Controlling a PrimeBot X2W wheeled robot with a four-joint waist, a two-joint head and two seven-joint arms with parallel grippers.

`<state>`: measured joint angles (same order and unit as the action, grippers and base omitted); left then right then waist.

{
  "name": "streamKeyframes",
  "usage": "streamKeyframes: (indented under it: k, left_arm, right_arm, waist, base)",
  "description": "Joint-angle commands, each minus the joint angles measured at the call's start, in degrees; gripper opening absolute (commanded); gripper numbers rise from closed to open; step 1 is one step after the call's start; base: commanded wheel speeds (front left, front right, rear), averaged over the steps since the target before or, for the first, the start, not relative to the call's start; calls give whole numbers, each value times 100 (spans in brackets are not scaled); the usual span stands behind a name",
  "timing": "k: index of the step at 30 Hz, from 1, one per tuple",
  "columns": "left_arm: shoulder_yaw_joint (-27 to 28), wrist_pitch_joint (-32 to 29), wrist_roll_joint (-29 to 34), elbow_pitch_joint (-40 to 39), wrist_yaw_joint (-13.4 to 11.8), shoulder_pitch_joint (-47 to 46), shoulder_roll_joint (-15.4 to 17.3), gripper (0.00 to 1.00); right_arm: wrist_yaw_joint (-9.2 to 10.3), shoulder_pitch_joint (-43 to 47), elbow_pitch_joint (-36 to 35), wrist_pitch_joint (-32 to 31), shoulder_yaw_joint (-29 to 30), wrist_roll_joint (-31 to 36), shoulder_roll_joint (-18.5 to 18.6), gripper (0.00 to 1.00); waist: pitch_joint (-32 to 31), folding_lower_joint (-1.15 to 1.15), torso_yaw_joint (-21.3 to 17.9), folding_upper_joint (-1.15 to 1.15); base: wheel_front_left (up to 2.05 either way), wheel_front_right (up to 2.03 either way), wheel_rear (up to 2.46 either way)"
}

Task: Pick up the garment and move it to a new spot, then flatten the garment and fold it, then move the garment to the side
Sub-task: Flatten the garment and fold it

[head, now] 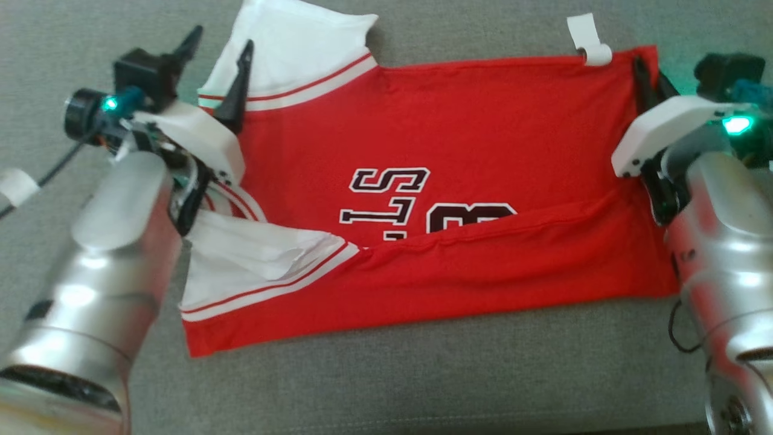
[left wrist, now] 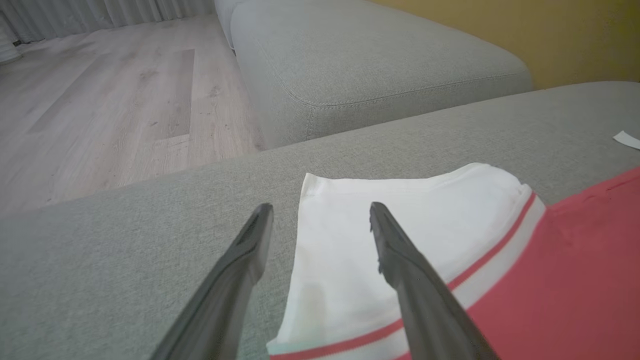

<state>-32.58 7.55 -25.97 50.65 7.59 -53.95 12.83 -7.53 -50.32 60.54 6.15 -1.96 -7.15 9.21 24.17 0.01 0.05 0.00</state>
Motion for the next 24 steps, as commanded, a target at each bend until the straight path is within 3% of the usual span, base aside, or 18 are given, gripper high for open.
streamKeyframes:
  k: [1,14,21,22,23,24]
  left_arm:
    - [81,13,-139,-102,-11,-343,284,100]
    - [-872,-875,-1723,-281,-10,-1203,1184,100]
    - [-1137,-832,-1828,155,-10,-1506,1479,100]
    - [-1190,-840,-1857,186,-10,-1507,1450,45]
    - [-1279,-866,-1891,165,-10,-1493,1420,0]
    - [-1349,-877,-1957,126,-10,-1480,1397,0]
  right_arm:
    - [4,-157,-78,99,-140,-50,-72,0]
    - [4,-854,150,588,-731,-487,-375,0]
    - [4,-1014,73,703,-1126,-796,-491,0]
    - [4,-1024,63,716,-1167,-842,-490,0]
    - [4,-1032,57,728,-1204,-884,-479,0]
    - [4,-1037,54,739,-1234,-926,-463,0]
  waist:
    - [73,-1,-61,0]
    - [692,-1,-686,0]
    - [949,-1,-957,0]
    - [968,-1,-968,0]
    - [979,-1,-972,0]
    - [988,-1,-970,0]
  base:
    - [0,0,0]
    - [0,0,0]
    - [0,0,0]
    - [0,0,0]
    - [0,0,0]
    - [0,0,0]
